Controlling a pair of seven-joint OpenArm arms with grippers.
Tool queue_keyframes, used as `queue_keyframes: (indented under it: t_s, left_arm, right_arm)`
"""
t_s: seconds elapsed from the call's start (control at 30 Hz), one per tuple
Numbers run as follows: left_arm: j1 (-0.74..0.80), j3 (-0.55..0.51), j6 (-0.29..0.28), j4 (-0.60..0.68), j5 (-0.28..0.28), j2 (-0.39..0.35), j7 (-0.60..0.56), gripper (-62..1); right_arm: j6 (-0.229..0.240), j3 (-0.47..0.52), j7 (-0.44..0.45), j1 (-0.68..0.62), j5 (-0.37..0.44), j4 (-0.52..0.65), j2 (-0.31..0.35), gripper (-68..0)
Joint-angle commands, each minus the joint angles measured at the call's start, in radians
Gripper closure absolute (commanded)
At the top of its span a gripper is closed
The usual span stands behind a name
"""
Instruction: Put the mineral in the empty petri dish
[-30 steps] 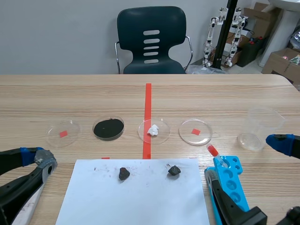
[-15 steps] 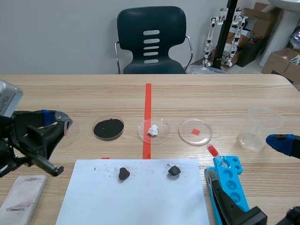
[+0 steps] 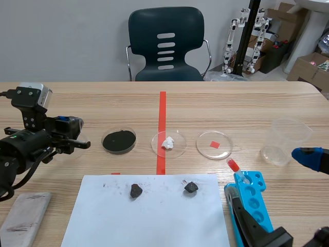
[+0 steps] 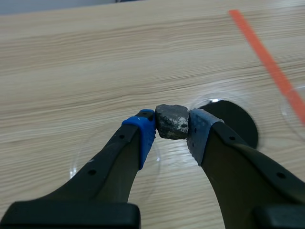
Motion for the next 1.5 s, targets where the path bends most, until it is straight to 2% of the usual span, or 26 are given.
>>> queue_keyframes:
  t_s: [0.0,0.17,0.63,0.83,1.47]
  left_arm:
    - [-0.033,-0.003,0.029,-0.002,-0.010,-0.004,0.001,-6.6]
    - [-0.114,-0.003,0.060,-0.117,-0.010,0.005,0.031,-6.6]
    - [-0.243,-0.003,0.060,-0.359,-0.014,0.010,0.038,-6.6]
    - [-0.258,-0.003,0.059,-0.402,-0.013,0.011,0.037,-6.6]
    - [-0.272,-0.003,0.060,-0.416,0.006,0.024,0.042,-6.6]
  right_arm:
    - [0.000,0.002,0.015,0.009,0.006,0.005,0.008,-67.9]
    - [0.000,0.002,0.015,0.009,0.006,0.005,0.008,-67.9]
    - [0.000,0.002,0.015,0.009,0.006,0.005,0.008,-67.9]
    - [0.000,0.002,0.015,0.009,0.006,0.005,0.008,-67.9]
    - [0.000,0.002,0.015,0.009,0.006,0.005,0.008,-67.9]
